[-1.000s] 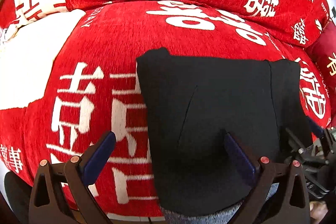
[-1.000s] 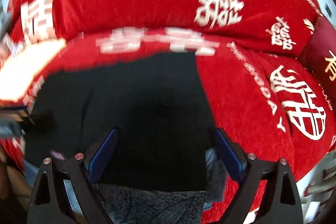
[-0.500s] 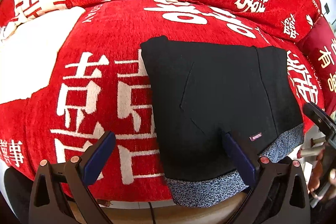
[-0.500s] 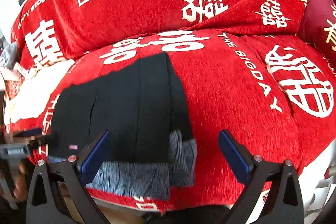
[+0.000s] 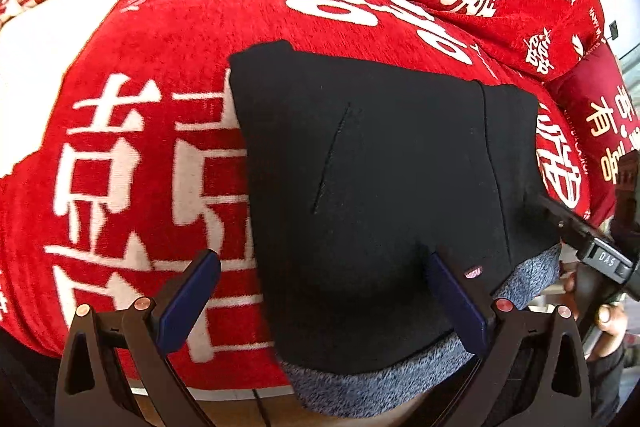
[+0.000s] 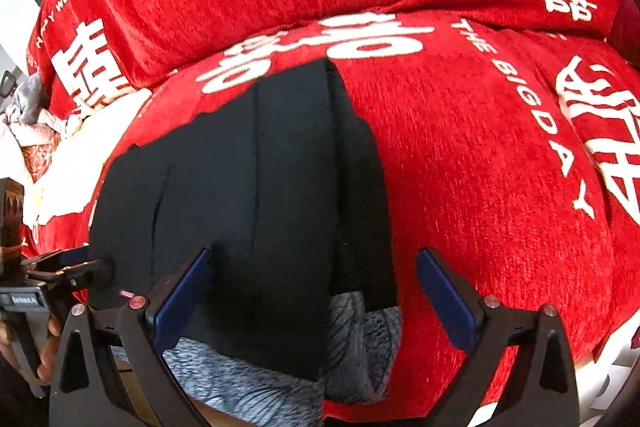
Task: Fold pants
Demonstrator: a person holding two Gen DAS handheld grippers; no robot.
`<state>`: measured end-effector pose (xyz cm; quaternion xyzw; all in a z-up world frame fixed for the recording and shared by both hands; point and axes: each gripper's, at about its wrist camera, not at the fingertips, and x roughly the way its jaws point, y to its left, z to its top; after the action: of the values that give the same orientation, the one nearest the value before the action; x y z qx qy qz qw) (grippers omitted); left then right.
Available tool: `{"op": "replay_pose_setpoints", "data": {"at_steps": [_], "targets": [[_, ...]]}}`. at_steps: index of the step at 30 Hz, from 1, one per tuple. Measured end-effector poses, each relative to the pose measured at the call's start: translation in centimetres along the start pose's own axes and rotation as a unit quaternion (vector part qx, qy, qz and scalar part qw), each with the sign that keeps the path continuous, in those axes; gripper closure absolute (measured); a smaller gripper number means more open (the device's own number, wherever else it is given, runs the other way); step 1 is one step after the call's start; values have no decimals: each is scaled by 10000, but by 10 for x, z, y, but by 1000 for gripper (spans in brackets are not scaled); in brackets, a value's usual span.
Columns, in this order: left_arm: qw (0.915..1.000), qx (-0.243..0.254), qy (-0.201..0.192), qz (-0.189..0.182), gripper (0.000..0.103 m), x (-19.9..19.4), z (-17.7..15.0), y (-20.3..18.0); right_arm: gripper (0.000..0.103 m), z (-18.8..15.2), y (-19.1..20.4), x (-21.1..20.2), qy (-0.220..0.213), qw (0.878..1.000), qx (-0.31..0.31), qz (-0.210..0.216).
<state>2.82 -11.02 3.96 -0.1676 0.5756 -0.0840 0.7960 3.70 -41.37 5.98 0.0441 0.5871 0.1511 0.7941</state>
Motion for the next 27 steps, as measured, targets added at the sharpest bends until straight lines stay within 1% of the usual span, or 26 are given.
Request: {"op": "replay_pose_setpoints", "data": {"at_steps": [5,8,10,14,17,18,19,20,21,22,23,26,27], "targets": [[9993,-214,146,-282,0,11,5,3,2,2,-11,16,220,9969,276,698],[9977,-362,255,-515,0,21,8,5,0,1,-9,26,340,9958,226,817],[9979,-373,160,-512,0,23,9,2,0,-1,-5,29,280,9964,115,792],[9994,-113,-5,-330,0,27,12,-14,0,-2,2,31,254,9975,-85,655],[9996,4,-56,-265,1,28,13,-20,4,-5,12,27,209,9980,-307,503],[9995,41,-72,-301,4,27,13,-19,9,-6,15,23,166,9981,-342,474],[9994,71,-94,-323,10,25,13,-18,15,-7,17,19,117,9982,-357,465],[9993,101,-121,-337,16,22,13,-17,19,-8,20,14,67,9983,-372,445],[9992,153,-154,-327,20,18,13,-17,24,-9,22,10,24,9984,-380,429],[9991,208,-184,-313,26,15,14,-18,32,-10,24,7,2,9984,-390,416],[9990,265,-216,-302,32,13,13,-19,34,-11,27,2,-30,9984,-414,381],[9986,349,-256,-290,43,5,13,-18,39,-13,39,-7,-102,9984,-514,229],[9986,355,-251,-306,44,3,13,-16,42,-14,44,-10,-132,9982,-550,189]]}}
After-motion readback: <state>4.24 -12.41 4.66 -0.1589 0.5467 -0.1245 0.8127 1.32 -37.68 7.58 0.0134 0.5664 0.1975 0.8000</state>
